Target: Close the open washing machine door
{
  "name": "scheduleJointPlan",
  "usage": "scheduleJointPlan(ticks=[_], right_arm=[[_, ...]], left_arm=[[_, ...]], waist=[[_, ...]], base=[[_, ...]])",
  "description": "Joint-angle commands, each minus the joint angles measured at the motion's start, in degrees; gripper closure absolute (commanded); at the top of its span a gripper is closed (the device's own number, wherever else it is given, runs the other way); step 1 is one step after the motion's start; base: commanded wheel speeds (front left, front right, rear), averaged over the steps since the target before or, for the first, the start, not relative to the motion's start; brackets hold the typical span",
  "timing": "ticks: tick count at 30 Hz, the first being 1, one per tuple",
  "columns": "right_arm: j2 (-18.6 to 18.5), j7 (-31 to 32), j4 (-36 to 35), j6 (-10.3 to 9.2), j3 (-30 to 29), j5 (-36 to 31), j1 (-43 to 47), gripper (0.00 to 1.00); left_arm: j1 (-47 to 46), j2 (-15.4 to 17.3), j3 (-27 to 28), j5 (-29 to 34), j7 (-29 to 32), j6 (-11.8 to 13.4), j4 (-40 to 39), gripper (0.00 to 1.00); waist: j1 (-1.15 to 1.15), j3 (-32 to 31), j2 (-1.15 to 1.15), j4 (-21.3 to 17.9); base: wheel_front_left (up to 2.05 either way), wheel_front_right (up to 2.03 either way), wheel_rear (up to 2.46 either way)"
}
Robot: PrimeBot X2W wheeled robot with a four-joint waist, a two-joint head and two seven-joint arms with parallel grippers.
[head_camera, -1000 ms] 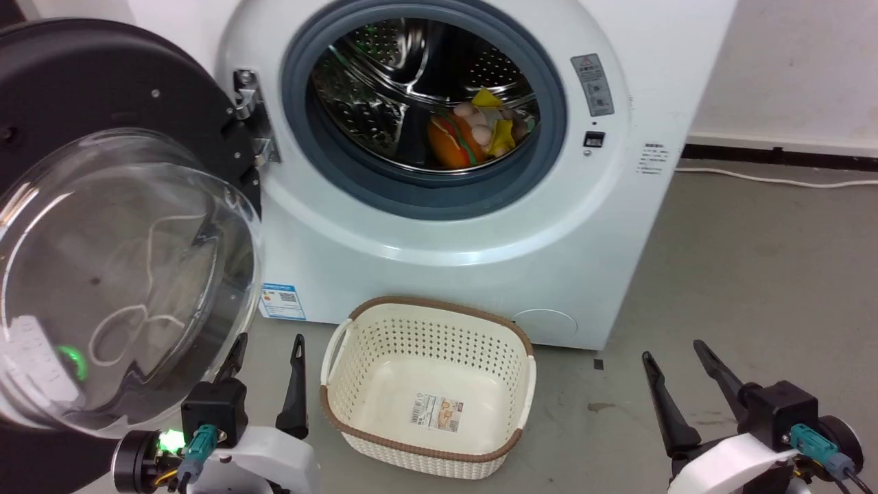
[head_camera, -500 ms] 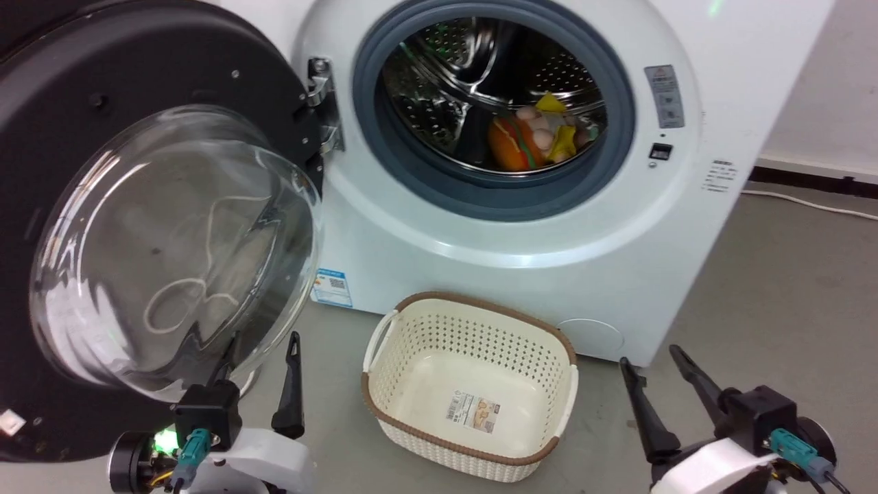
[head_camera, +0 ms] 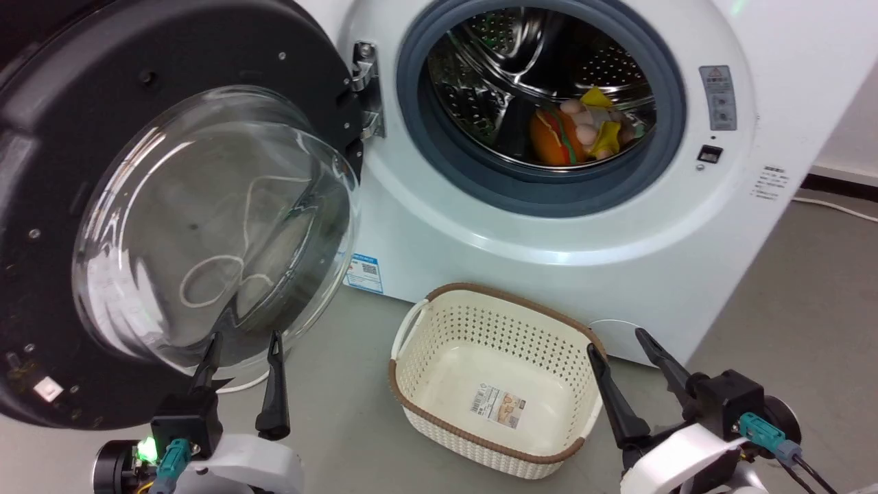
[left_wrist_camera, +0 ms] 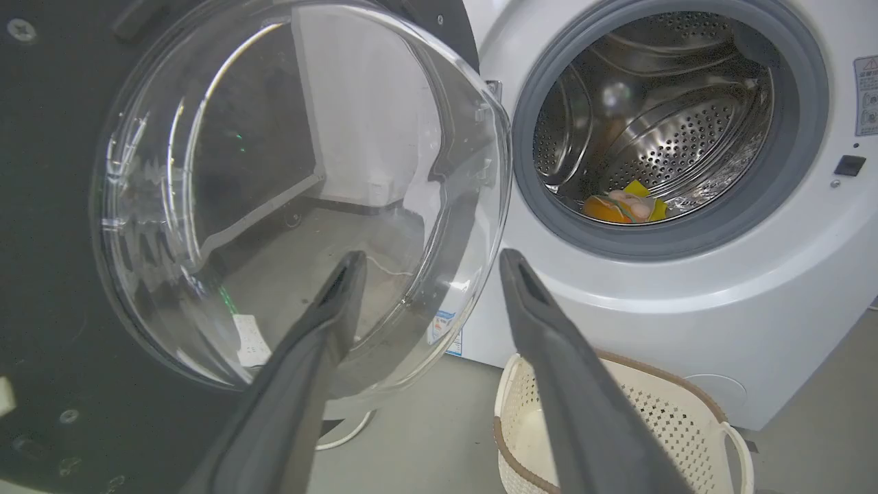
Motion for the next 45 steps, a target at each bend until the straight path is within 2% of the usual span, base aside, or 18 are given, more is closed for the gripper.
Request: scheduleJointPlan(ticks=[1,41,42,43,45], right_arm=[[0.12,-0.52,0.35,0.02,0.43,0.60,-0.91,0.00],[0.21,-5.54,5.73,0.03,6.44,4.53,-3.33,0.00],[0.21,-5.66,5.90,0.03,6.53,4.60,-3.44,0.00],[0.21,-5.78,6.05,0.04,6.62,4.67,-3.54,0.00],[0.22,-6.02,6.32,0.04,6.77,4.86,-3.68,0.00]], left_arm=[[0.90,0.01,0.17,-0.15,-0.58,0.26,-0.32,0.00],[2.77,0.01,1.96,-1.82,-5.60,0.70,-1.92,0.00],[2.78,0.01,1.98,-1.96,-5.72,0.73,-1.96,0.56],[2.82,0.01,1.94,-2.10,-5.84,0.74,-2.02,1.00],[2.95,0.01,2.00,-3.29,-6.08,0.73,-2.13,1.00]], waist=[[0.00,0.02,0.00,0.30],[0.00,0.14,0.00,10.30],[0.00,0.23,0.00,10.59],[0.00,0.31,0.00,10.89],[0.00,0.44,0.00,11.46]], base=[[-0.12,-0.12,-0.12],[-0.01,-0.01,-0.01],[0.00,0.00,0.00],[0.00,0.00,0.00],[0.00,0.00,0.00]])
